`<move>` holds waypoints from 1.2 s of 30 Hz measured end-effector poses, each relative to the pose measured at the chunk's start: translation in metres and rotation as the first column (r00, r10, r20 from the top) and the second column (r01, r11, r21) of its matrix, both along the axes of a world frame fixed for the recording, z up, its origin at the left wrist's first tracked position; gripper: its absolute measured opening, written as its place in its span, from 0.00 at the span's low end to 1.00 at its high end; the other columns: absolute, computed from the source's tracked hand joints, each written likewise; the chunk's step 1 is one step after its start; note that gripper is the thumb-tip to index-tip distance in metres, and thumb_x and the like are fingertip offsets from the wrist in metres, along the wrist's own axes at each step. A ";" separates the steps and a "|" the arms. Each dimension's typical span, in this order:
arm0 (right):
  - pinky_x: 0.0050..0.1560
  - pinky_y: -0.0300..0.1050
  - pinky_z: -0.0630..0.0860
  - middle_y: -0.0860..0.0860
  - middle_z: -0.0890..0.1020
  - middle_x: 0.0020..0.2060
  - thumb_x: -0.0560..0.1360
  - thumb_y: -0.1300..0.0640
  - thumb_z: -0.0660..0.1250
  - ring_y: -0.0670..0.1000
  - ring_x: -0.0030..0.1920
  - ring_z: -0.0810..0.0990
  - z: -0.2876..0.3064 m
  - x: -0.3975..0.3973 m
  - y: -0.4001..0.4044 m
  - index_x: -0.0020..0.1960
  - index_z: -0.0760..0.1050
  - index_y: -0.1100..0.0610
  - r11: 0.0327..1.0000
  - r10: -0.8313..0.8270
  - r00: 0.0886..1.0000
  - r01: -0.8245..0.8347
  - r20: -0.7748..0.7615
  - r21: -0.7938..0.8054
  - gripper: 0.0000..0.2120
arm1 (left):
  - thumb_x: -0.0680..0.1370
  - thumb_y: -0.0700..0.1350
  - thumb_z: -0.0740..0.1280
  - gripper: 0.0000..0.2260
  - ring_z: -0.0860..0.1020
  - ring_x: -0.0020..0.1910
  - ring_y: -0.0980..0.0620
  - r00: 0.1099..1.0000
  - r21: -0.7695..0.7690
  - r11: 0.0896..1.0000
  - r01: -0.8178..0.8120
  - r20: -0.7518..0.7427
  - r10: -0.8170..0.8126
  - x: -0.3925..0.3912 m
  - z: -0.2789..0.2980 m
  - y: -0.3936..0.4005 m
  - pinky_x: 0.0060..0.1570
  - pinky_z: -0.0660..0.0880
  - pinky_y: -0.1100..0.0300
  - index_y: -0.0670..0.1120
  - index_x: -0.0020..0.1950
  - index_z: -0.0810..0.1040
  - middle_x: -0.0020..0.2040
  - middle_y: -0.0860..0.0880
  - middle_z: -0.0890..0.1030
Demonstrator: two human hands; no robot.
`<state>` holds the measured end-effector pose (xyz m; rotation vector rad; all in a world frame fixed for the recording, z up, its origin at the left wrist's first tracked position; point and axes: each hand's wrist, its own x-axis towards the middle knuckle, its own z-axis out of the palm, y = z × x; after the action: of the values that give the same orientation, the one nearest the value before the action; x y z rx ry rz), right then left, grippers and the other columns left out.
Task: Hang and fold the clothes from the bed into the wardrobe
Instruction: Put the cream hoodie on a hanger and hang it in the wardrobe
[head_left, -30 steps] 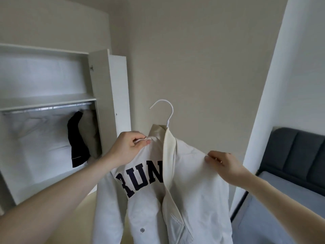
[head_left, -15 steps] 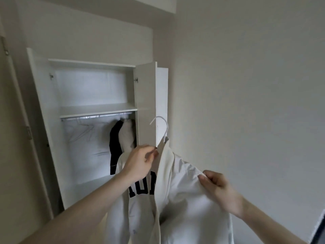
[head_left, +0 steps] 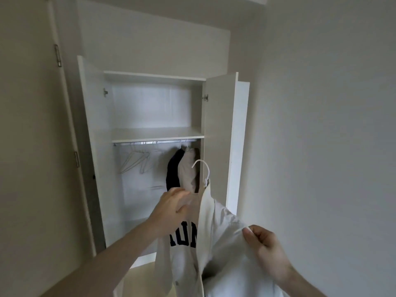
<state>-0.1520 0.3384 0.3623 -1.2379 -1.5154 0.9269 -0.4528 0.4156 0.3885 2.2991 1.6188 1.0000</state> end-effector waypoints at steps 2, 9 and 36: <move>0.31 0.40 0.61 0.47 0.68 0.29 0.83 0.57 0.66 0.46 0.32 0.65 -0.009 -0.008 0.037 0.34 0.71 0.58 1.000 0.009 1.000 -0.009 0.013 -0.001 0.18 | 0.78 0.50 0.62 0.22 0.69 0.69 0.51 0.999 -0.026 0.998 -0.051 -0.002 0.051 -0.024 -0.007 0.030 0.72 0.65 0.55 0.48 0.71 0.76 0.69 0.51 0.73; 0.39 0.46 0.66 0.45 0.72 0.30 0.81 0.44 0.65 0.45 0.34 0.70 -0.032 -0.022 0.167 0.37 0.77 0.52 0.996 0.060 0.992 -0.052 0.108 -0.071 0.17 | 0.80 0.41 0.69 0.14 0.73 0.65 0.52 0.987 -0.151 0.975 -0.160 -0.005 0.161 -0.073 -0.015 0.131 0.63 0.69 0.61 0.49 0.65 0.78 0.64 0.50 0.74; 0.47 0.49 0.71 0.55 0.77 0.38 0.80 0.60 0.61 0.54 0.42 0.75 -0.063 -0.279 0.565 0.41 0.76 0.58 0.917 0.078 0.985 -0.133 -0.156 -0.375 0.10 | 0.78 0.46 0.72 0.14 0.75 0.64 0.52 0.958 -0.111 0.956 -0.271 0.065 0.279 -0.291 0.000 0.486 0.66 0.73 0.53 0.60 0.60 0.77 0.66 0.52 0.75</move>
<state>-0.4309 0.9035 0.2996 -1.3412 -1.3384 1.4050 -0.7439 0.9015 0.3881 1.9789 1.9455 1.0236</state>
